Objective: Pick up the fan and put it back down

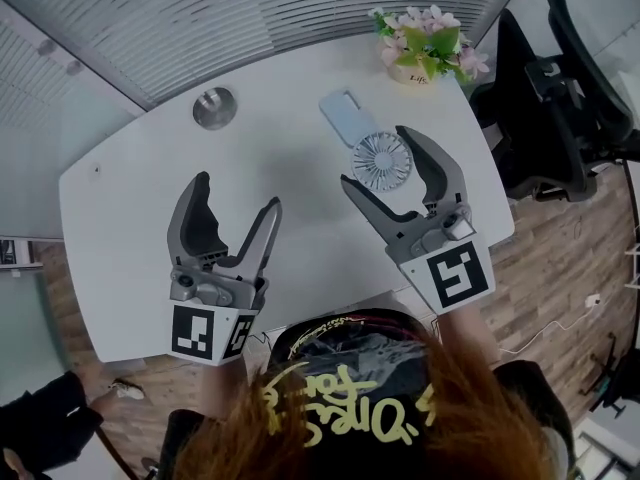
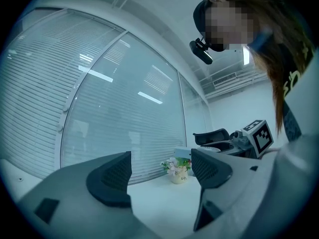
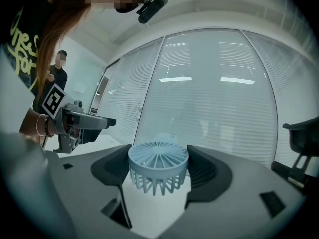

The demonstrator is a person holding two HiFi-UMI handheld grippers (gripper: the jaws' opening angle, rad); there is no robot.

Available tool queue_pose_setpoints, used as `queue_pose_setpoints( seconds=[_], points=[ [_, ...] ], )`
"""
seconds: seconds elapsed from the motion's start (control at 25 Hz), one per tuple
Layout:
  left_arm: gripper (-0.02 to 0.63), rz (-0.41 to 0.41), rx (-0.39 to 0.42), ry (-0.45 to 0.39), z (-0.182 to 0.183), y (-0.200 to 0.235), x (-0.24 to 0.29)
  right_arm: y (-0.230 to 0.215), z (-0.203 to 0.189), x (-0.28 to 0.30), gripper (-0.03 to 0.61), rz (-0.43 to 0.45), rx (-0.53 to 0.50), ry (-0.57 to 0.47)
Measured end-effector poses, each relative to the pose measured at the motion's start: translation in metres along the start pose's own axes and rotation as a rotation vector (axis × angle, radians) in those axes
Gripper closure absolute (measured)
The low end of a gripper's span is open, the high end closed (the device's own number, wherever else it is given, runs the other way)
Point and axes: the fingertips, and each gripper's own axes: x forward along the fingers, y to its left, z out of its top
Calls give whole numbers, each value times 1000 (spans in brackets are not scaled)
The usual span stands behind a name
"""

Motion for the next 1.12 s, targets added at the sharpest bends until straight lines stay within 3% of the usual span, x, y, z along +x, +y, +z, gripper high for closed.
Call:
queue_pose_setpoints(
  seconds=[0.68, 1.12],
  points=[
    [244, 55, 5, 2, 0, -26, 15, -24, 5, -18, 232, 53, -10, -24],
    [245, -18, -8, 42, -12, -39, 32, -35, -21, -36, 232, -5, 31, 32]
  ],
)
